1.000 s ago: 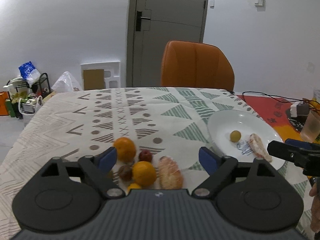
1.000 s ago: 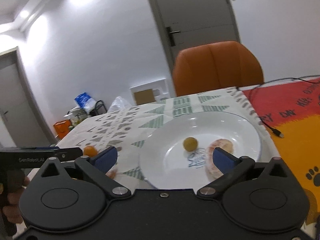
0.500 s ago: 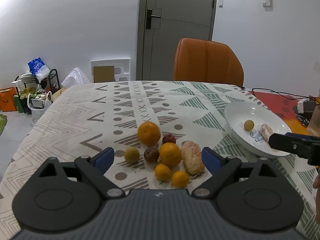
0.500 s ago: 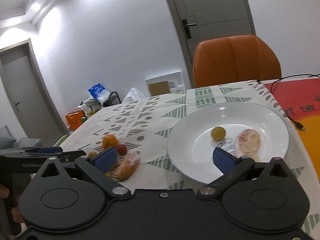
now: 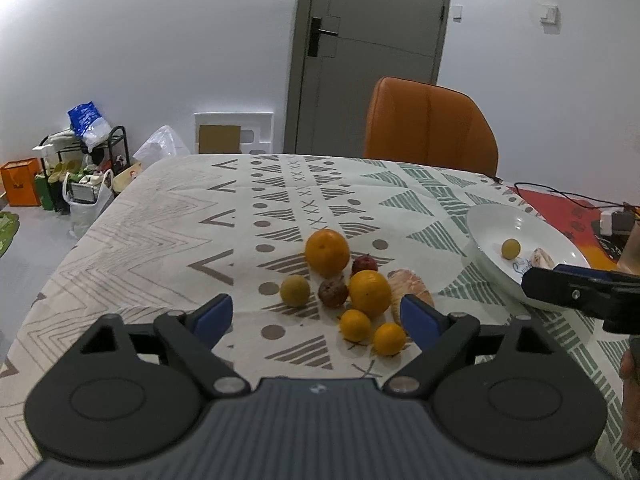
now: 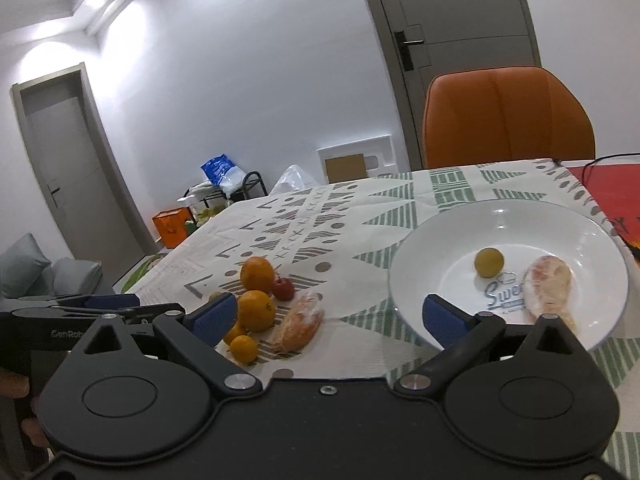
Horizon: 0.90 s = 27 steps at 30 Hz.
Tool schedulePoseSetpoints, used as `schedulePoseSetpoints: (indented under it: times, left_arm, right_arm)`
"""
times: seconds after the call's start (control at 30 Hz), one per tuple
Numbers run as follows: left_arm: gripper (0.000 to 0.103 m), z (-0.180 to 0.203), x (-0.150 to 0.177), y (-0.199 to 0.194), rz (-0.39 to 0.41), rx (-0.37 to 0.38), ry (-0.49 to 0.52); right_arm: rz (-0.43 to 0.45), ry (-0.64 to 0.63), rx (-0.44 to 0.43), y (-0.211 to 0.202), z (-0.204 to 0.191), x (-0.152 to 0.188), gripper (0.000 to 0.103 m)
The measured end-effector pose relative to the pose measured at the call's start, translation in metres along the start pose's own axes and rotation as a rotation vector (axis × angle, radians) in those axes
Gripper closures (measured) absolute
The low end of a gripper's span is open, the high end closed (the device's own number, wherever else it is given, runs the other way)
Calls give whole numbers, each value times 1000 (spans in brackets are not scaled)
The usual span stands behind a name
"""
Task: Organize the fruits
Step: 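Move both open grippers back toward the fruit pile, then grasp the plastic-wrapped orange fruit with the right gripper while the left gripper grasps a small mandarin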
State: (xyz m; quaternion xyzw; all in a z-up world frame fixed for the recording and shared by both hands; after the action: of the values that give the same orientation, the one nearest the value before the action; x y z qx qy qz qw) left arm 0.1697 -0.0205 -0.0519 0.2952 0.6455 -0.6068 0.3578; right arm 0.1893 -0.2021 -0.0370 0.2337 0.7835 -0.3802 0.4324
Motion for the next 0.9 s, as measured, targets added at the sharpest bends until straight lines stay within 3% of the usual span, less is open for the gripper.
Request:
schedulePoseSetpoints:
  times: [0.17, 0.47, 0.73, 0.9]
  left_arm:
    - [29, -4, 2, 2, -11, -3, -15]
    - [48, -3, 5, 7, -31, 22, -29]
    - [57, 3, 6, 16, -45, 44, -31]
    - [61, 8, 7, 22, -54, 64, -38]
  right_arm:
    - [-21, 3, -10, 7, -3, 3, 20]
    - [-58, 0, -32, 21, -10, 10, 37]
    - [-100, 12, -35, 35, -8, 18, 54]
    - [-119, 14, -36, 43, -8, 21, 58]
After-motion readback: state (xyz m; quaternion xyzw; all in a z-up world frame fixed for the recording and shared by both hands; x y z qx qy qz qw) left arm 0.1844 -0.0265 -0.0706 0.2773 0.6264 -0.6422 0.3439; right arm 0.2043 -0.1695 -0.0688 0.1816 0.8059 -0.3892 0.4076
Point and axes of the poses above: each gripper's, at about its wrist camera, not at the fingertips, and y roughly the way its jaws point, z to its right, x to its underside, the point moved 7 cm from there along y, roughly the way its jaws point, and after that the axes turned 11 degrees about -x, right-handed, at the moved point
